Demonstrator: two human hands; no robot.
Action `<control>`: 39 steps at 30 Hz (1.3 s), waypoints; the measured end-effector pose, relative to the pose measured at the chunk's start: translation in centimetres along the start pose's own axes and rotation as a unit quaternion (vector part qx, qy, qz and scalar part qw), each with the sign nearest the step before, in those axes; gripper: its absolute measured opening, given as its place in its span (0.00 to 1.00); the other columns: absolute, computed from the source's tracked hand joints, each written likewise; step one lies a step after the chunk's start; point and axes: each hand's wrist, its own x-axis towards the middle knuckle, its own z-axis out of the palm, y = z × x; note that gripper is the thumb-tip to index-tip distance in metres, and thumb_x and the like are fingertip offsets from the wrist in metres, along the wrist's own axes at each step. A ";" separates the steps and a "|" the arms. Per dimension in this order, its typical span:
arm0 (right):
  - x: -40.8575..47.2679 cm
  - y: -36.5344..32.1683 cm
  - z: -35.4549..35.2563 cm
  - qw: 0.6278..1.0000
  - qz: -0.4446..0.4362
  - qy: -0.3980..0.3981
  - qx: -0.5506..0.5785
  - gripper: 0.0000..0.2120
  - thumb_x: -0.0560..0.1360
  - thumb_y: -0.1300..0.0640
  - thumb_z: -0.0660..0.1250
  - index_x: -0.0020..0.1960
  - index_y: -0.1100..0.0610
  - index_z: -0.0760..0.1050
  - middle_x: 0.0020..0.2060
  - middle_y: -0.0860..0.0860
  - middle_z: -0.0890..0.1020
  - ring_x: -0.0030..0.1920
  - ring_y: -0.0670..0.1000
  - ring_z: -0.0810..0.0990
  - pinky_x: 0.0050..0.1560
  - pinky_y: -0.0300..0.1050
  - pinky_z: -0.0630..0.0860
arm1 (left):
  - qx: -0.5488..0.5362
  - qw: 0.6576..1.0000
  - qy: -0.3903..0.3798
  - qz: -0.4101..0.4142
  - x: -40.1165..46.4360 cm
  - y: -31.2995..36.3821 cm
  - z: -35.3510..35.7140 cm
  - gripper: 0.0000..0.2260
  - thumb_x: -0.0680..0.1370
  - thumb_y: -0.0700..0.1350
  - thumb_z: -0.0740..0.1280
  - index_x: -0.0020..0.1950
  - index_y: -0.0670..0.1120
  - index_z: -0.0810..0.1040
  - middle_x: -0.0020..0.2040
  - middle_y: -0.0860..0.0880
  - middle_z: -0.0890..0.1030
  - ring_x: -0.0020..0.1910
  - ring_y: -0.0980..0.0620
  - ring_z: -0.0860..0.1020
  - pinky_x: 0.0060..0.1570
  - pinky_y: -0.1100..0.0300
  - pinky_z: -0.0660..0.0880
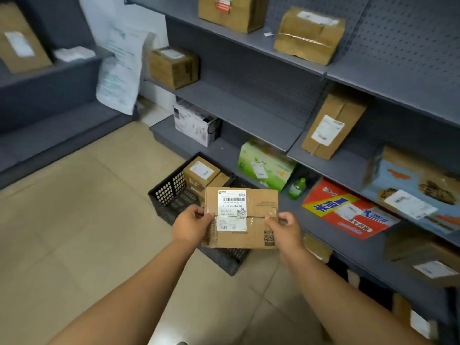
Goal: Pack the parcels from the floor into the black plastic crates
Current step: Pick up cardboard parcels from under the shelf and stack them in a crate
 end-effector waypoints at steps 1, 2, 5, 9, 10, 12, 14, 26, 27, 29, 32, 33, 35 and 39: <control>-0.3 -0.4 2.3 1.000 -0.004 -0.003 0.001 0.04 0.73 0.60 0.69 0.43 0.55 0.73 0.43 0.55 0.83 0.39 0.53 0.80 0.37 0.45 0.75 | 0.001 1.000 0.006 -0.007 1.1 -0.8 -1.6 0.09 0.74 0.53 0.68 0.42 0.48 0.76 0.41 0.51 0.81 0.42 0.50 0.79 0.37 0.58 0.74; -0.5 -0.8 4.4 1.000 -0.010 -0.007 0.000 0.03 0.74 0.59 0.69 0.45 0.55 0.74 0.43 0.54 0.83 0.40 0.52 0.80 0.35 0.43 0.74 | 0.001 1.000 0.012 -0.017 2.0 -1.6 -3.1 0.09 0.75 0.53 0.67 0.43 0.48 0.75 0.42 0.51 0.82 0.42 0.50 0.79 0.37 0.58 0.73; -0.9 -1.9 9.8 0.999 -0.021 -0.028 -0.013 0.04 0.75 0.60 0.67 0.50 0.55 0.75 0.45 0.52 0.82 0.41 0.50 0.79 0.36 0.42 0.74 | -0.002 0.999 0.033 -0.041 4.9 -3.6 -6.6 0.09 0.75 0.53 0.66 0.44 0.48 0.76 0.43 0.50 0.82 0.44 0.49 0.80 0.44 0.55 0.77; -0.3 -3.0 14.9 0.996 -0.016 -0.075 -0.040 0.11 0.76 0.63 0.65 0.56 0.55 0.75 0.51 0.52 0.81 0.47 0.51 0.79 0.47 0.47 0.78 | -0.013 0.997 0.043 -0.063 8.3 -5.2 -9.8 0.09 0.75 0.50 0.67 0.50 0.47 0.76 0.47 0.48 0.82 0.47 0.47 0.79 0.44 0.56 0.73; 0.1 -3.2 16.0 0.995 -0.013 -0.089 -0.051 0.14 0.75 0.64 0.65 0.59 0.54 0.75 0.52 0.51 0.81 0.49 0.51 0.79 0.48 0.47 0.77 | -0.016 0.997 0.040 -0.066 9.2 -5.4 -10.3 0.10 0.74 0.49 0.67 0.52 0.47 0.77 0.48 0.49 0.82 0.48 0.47 0.79 0.45 0.56 0.74; 1.1 -3.5 18.2 0.990 -0.012 -0.119 -0.074 0.20 0.75 0.65 0.65 0.66 0.54 0.72 0.55 0.52 0.80 0.53 0.52 0.78 0.47 0.43 0.77 | -0.025 0.997 0.031 -0.072 11.0 -6.0 -11.3 0.11 0.73 0.46 0.68 0.54 0.47 0.77 0.48 0.48 0.82 0.47 0.47 0.80 0.46 0.55 0.76; 2.4 -4.0 20.4 0.985 -0.008 -0.146 -0.090 0.24 0.75 0.66 0.64 0.69 0.52 0.69 0.57 0.52 0.79 0.55 0.52 0.78 0.46 0.42 0.76 | -0.039 0.996 0.024 -0.078 13.1 -6.4 -12.1 0.14 0.71 0.45 0.68 0.56 0.46 0.78 0.49 0.47 0.83 0.46 0.46 0.80 0.47 0.53 0.77; 14.6 -9.5 32.8 0.967 0.030 -0.244 -0.074 0.31 0.73 0.71 0.65 0.71 0.50 0.64 0.63 0.52 0.74 0.64 0.53 0.73 0.51 0.42 0.77 | -0.030 0.997 -0.004 -0.067 30.3 -2.1 -15.5 0.27 0.64 0.46 0.64 0.64 0.46 0.74 0.54 0.46 0.81 0.52 0.44 0.79 0.54 0.49 0.76; 15.6 -10.1 33.6 0.965 0.032 -0.250 -0.070 0.32 0.73 0.70 0.66 0.71 0.50 0.63 0.63 0.52 0.74 0.64 0.52 0.73 0.50 0.40 0.76 | -0.031 0.997 -0.009 -0.066 31.7 -1.7 -15.5 0.26 0.66 0.44 0.65 0.65 0.46 0.73 0.54 0.46 0.81 0.53 0.45 0.79 0.54 0.50 0.76; 17.7 -10.7 34.9 0.963 0.037 -0.254 -0.079 0.32 0.72 0.67 0.68 0.72 0.52 0.62 0.63 0.52 0.75 0.64 0.52 0.73 0.53 0.42 0.76 | -0.023 0.998 -0.017 -0.059 34.5 -1.3 -15.4 0.24 0.70 0.40 0.67 0.66 0.45 0.72 0.56 0.45 0.80 0.54 0.45 0.78 0.55 0.51 0.75; 20.0 -11.0 36.7 0.960 0.051 -0.264 -0.083 0.31 0.72 0.66 0.70 0.71 0.51 0.63 0.61 0.52 0.76 0.63 0.51 0.74 0.47 0.35 0.74 | -0.001 0.998 -0.031 -0.058 38.2 -1.4 -15.4 0.24 0.70 0.36 0.67 0.66 0.45 0.73 0.57 0.44 0.79 0.53 0.45 0.78 0.55 0.50 0.75; 20.5 -11.1 37.3 0.959 0.057 -0.266 -0.082 0.31 0.72 0.66 0.70 0.70 0.51 0.64 0.61 0.52 0.76 0.64 0.51 0.74 0.44 0.32 0.73 | 0.015 0.998 -0.034 -0.057 39.4 -1.4 -15.4 0.25 0.68 0.37 0.67 0.66 0.45 0.73 0.57 0.44 0.78 0.52 0.45 0.78 0.54 0.51 0.76; 21.8 -11.1 38.5 0.957 0.066 -0.271 -0.086 0.31 0.72 0.66 0.70 0.71 0.51 0.64 0.61 0.52 0.76 0.64 0.52 0.73 0.45 0.34 0.73 | 0.067 0.995 -0.042 -0.058 41.8 -1.6 -15.1 0.27 0.68 0.38 0.67 0.68 0.47 0.71 0.55 0.45 0.73 0.48 0.47 0.76 0.50 0.57 0.74; 23.9 -10.6 41.3 0.958 0.090 -0.258 -0.085 0.34 0.71 0.67 0.70 0.73 0.52 0.62 0.63 0.54 0.74 0.63 0.51 0.73 0.51 0.38 0.74 | 0.153 0.983 -0.084 -0.060 46.6 -2.5 -14.3 0.27 0.71 0.38 0.68 0.71 0.45 0.67 0.57 0.43 0.70 0.54 0.44 0.74 0.52 0.58 0.70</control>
